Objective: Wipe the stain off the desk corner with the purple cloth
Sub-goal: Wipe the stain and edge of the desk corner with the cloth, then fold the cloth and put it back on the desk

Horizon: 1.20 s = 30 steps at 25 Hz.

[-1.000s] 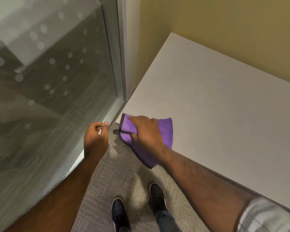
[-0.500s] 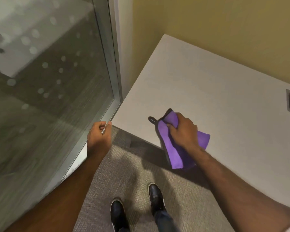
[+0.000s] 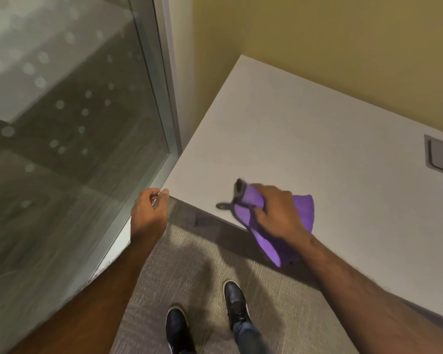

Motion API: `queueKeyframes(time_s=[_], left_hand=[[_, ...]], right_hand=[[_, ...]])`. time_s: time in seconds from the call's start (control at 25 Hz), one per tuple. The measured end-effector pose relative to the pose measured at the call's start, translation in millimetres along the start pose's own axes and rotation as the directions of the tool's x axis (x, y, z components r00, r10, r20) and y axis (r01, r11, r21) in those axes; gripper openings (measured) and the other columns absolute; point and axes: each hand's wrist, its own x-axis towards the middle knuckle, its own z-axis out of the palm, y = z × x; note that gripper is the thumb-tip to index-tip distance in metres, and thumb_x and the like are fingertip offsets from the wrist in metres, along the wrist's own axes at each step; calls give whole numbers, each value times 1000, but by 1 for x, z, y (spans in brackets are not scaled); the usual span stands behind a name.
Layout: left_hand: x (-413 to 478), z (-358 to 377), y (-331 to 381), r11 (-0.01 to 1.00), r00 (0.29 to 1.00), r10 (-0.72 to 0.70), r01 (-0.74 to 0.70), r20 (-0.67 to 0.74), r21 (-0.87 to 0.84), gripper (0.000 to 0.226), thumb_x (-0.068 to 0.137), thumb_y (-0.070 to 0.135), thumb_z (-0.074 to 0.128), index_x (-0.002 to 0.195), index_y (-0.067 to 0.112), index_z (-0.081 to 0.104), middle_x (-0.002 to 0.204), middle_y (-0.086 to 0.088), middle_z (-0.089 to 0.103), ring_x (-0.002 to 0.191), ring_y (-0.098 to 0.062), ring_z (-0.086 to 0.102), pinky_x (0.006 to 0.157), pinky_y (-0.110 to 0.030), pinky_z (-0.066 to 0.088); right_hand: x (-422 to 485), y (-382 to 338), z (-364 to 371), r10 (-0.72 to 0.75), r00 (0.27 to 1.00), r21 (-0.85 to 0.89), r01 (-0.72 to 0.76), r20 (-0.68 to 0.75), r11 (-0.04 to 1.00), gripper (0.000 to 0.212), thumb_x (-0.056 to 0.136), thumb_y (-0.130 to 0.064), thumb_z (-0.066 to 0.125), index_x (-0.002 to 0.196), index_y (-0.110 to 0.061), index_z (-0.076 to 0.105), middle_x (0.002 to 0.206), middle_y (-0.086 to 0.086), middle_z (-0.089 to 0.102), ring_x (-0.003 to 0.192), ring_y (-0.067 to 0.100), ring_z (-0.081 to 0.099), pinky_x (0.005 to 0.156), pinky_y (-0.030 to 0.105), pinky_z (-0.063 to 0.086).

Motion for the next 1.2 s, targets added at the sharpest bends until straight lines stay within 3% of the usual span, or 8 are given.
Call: queueKeyframes(time_s=[0.08, 0.16, 0.4, 0.52, 0.72, 0.88, 1.04, 1.2], left_hand=[[0, 0, 1, 1000, 1000, 4, -3, 5, -5, 39, 94, 48, 52, 116, 16, 59, 110, -6, 67, 100, -22, 63, 75, -26, 46], [-2, -1, 2, 1000, 1000, 6, -6, 12, -10, 41, 94, 49, 52, 118, 15, 58, 111, -7, 67, 103, -23, 63, 78, -30, 48], [-7, -6, 9, 1000, 1000, -26, 26, 5, -16, 41, 95, 47, 52, 119, 15, 60, 116, -7, 67, 107, -24, 62, 85, -33, 47], [-12, -10, 21, 999, 998, -11, 14, 62, -45, 33, 95, 45, 53, 115, 20, 59, 111, -1, 66, 102, -16, 62, 84, -27, 48], [-43, -6, 54, 989, 946, -33, 78, 321, -127, 23, 93, 40, 59, 102, 19, 66, 89, 5, 65, 84, -11, 61, 73, -17, 45], [-74, -7, 97, 981, 698, -102, 190, 709, -45, 39, 94, 48, 56, 100, 14, 74, 95, -5, 76, 92, -22, 72, 87, -37, 57], [-88, -8, 138, 999, 723, -35, 39, 690, 10, 32, 95, 34, 59, 109, 8, 69, 104, -13, 73, 99, -29, 69, 94, -51, 53], [-96, -11, 179, 984, 721, 121, -176, 682, 10, 28, 94, 35, 59, 100, 9, 66, 100, -13, 69, 94, -32, 65, 89, -50, 52]], right_hand=[[19, 5, 1, 204, 978, 21, -203, -52, 979, 40, 91, -26, 56, 130, -20, 55, 114, 7, 70, 104, 33, 63, 95, 48, 46], [35, -11, 11, 231, 972, 50, -233, 36, 971, 38, 92, -28, 56, 129, -18, 54, 114, 8, 69, 105, 33, 62, 97, 50, 45], [-13, -76, 56, -211, 961, 40, 207, 180, 977, 26, 76, -36, 70, 100, -31, 62, 99, -10, 68, 95, 14, 61, 84, 42, 46], [-60, -76, 78, -367, 880, -24, 392, 303, 920, 43, 74, -16, 66, 115, -26, 62, 114, -6, 68, 107, 16, 58, 85, 42, 42], [-85, -71, 66, -186, 980, 0, 187, 65, 982, 50, 79, -12, 71, 125, -26, 57, 135, -5, 61, 130, 22, 52, 94, 51, 39], [-97, -74, 35, -194, 975, -134, 179, -107, 975, 64, 70, -15, 82, 130, -21, 60, 138, 0, 62, 126, 27, 58, 91, 54, 48], [-111, -71, 7, -123, 962, -54, 113, -242, 992, 58, 78, -20, 77, 133, -19, 57, 141, 4, 57, 129, 25, 54, 98, 53, 46], [-119, -64, -18, -103, 928, -51, 90, -358, 995, 63, 82, -52, 68, 134, -20, 49, 143, 9, 51, 131, 23, 44, 105, 48, 39]])
